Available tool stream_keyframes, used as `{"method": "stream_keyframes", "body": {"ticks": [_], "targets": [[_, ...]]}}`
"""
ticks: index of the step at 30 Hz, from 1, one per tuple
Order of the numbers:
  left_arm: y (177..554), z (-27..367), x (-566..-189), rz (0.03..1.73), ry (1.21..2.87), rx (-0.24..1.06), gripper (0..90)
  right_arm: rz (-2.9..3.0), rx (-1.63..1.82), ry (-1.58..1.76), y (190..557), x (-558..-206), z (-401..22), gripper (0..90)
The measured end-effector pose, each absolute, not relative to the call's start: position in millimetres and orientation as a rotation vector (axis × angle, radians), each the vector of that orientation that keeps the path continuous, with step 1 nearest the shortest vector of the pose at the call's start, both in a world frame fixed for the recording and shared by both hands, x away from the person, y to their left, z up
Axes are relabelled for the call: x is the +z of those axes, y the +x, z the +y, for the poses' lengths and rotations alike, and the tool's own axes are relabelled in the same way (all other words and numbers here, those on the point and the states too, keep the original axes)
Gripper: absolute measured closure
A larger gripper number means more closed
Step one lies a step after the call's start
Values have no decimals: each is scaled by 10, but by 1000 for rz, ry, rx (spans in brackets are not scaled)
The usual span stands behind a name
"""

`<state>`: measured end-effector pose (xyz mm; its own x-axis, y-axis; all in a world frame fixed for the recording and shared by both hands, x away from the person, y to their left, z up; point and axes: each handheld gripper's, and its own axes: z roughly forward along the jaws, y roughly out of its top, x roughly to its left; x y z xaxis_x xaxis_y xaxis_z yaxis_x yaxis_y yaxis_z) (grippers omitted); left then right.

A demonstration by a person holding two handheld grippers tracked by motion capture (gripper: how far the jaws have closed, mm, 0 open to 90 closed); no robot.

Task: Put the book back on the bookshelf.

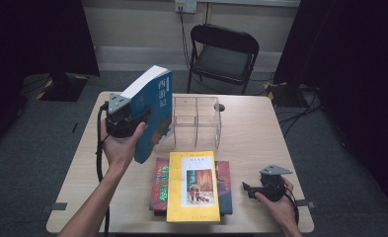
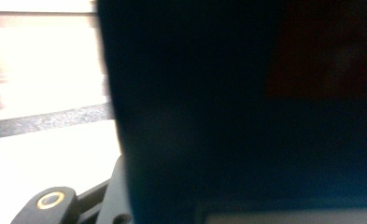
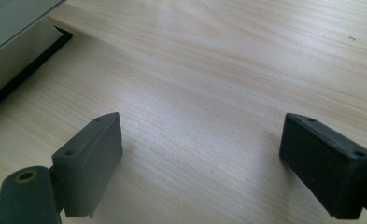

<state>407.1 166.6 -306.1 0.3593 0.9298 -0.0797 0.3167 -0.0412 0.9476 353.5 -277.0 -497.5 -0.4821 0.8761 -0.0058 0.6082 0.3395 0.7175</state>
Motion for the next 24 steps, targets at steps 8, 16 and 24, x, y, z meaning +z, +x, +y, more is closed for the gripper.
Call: {"method": "stream_keyframes", "body": {"ticks": [8,16,24], "targets": [[4219,1546,-3156,1163,1534,783,621,2217,934,1307,3533,-4975,-2770,132],[4395,1496,-3224,1179,1520,802,621,2224,937,1298,3523,-4975,-2768,132],[4458,1463,-3474,1178,1529,791,621,2224,942,1296,3520,-4978,-2770,132]]}}
